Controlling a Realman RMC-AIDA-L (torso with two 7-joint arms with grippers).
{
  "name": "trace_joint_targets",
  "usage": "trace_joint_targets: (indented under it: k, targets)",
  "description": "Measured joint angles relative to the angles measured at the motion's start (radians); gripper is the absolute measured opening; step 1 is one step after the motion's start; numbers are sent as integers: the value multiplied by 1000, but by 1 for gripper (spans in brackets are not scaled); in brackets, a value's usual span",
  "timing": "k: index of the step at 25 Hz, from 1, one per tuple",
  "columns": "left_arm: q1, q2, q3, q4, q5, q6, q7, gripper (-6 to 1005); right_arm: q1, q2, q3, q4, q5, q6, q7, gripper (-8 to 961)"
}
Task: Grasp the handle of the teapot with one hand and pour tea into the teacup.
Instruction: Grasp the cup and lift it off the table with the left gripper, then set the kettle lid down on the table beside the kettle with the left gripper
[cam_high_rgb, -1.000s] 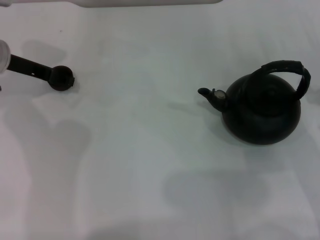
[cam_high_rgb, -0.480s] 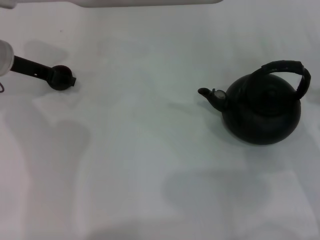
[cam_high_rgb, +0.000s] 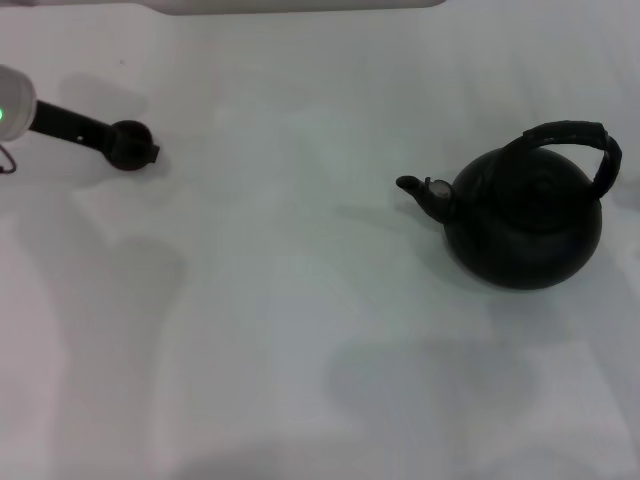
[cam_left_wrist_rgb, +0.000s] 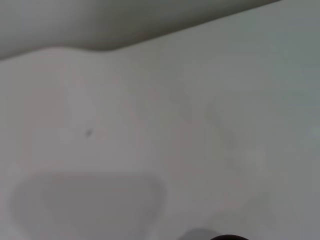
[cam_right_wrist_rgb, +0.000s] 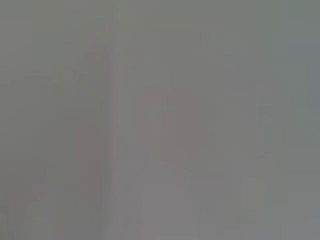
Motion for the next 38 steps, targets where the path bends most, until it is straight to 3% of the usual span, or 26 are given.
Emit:
trace_joint_targets:
  k: [9,16,38]
  targets:
    - [-84,-2,0,121,13,-4,89,700,5,0,-1,-6,0,-1,0,768]
    - [-142,-5,0,267,100,-27,108,700,8,0,4,-14,0,3,0,769]
    - [-184,-5,-1,465,200,-59,140,699,10,0,6,-14,0,6,25,769]
